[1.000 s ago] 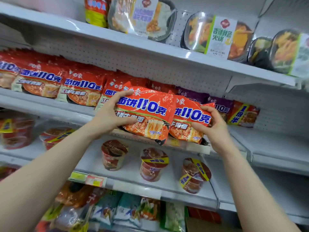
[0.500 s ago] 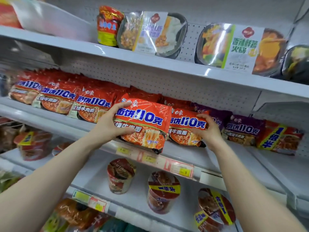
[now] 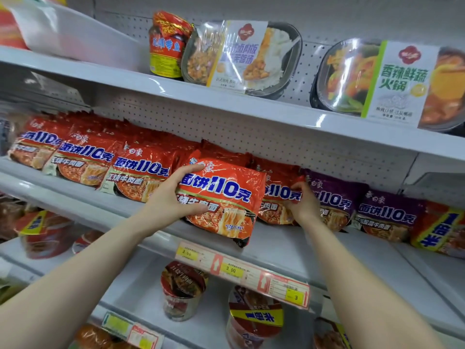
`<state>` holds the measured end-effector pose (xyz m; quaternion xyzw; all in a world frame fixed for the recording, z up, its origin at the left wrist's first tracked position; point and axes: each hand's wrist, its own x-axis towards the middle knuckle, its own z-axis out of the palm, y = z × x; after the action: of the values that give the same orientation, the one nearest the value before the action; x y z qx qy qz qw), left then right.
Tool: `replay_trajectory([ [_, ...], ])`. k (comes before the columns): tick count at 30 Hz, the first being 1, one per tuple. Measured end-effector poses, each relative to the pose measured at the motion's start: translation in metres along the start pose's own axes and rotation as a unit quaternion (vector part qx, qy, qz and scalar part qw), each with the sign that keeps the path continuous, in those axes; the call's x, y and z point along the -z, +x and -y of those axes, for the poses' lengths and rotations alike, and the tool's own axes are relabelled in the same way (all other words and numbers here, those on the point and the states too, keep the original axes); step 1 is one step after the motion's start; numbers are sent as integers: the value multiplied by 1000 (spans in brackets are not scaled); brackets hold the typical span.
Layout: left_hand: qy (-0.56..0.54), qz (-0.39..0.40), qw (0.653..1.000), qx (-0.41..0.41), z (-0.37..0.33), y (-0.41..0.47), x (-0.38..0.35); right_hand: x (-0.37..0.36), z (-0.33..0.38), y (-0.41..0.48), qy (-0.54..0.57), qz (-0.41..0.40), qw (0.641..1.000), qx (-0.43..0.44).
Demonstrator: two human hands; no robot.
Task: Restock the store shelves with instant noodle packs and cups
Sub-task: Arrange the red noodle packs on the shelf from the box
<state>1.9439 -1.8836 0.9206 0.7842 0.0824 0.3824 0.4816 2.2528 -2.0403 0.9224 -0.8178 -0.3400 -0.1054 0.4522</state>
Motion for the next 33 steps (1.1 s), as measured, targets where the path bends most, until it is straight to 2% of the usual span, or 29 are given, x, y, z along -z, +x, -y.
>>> replay_trajectory([
  [9, 12, -3, 1000, -7, -2, 2, -12, 12, -3, -15, -54, -12, 998, 24],
  [13, 2, 7, 1000, -11, -4, 2, -21, 35, 12, -40, 5, -64, 995, 81],
  [17, -13, 11, 1000, -25, -12, -3, -36, 49, 29, -79, 76, -69, 989, 110],
  [25, -46, 46, 998, -22, -19, -3, -74, 52, 42, -129, 256, 34, 966, 15],
  [28, -30, 58, 998, -26, -20, 0, -93, 55, 38, -131, 268, 15, 963, -16],
  [33, 86, 57, 993, -55, -13, 11, -121, 62, 22, -124, 267, -15, 962, -61],
])
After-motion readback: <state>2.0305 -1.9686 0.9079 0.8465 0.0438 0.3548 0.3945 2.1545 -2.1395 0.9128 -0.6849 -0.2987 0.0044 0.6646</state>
